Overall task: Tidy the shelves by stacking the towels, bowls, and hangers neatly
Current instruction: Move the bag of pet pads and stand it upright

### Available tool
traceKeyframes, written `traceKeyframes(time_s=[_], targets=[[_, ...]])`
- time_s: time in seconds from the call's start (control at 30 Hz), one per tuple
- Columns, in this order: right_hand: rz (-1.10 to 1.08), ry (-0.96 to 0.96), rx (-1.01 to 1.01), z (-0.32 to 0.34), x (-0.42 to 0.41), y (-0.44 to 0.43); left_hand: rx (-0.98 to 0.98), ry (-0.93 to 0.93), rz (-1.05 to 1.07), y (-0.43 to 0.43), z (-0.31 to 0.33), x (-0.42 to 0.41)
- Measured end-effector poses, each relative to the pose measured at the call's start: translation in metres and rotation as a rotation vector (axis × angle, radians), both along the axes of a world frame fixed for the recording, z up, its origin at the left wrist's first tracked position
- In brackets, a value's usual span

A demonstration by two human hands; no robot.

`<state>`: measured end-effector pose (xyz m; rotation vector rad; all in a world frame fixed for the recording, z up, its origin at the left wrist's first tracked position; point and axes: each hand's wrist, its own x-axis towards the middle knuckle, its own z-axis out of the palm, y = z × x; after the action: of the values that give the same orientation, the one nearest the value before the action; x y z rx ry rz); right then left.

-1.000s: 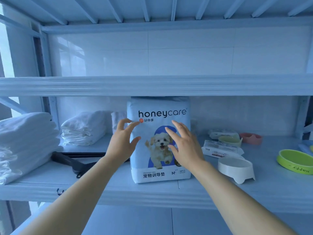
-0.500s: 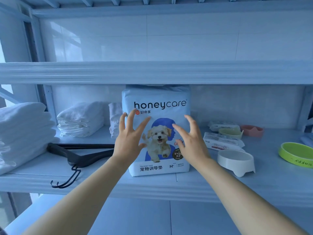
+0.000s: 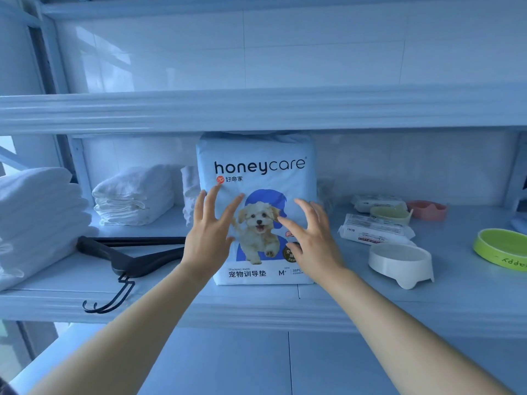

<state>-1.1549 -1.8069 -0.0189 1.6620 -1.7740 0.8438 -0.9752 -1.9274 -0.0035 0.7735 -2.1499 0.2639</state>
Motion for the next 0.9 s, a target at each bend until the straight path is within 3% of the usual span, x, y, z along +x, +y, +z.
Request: traceKeyframes(time_s=[0.27, 0.67, 0.9], targets=[[-0.002, -0.072, 0.071, -0.005, -0.014, 0.034, -0.015, -0.115, -0.103, 0.044, -0.022, -0.028], [-0.116, -0.087, 0.16, -0.03, -0.062, 0.087, 0.169, -0.042, -0.223, 0.088, -0.046, -0.078], [-0.147, -0.098, 0.128, -0.037, -0.112, 0.091, 0.18, -0.04, -0.375, 0.093, -0.04, -0.151]])
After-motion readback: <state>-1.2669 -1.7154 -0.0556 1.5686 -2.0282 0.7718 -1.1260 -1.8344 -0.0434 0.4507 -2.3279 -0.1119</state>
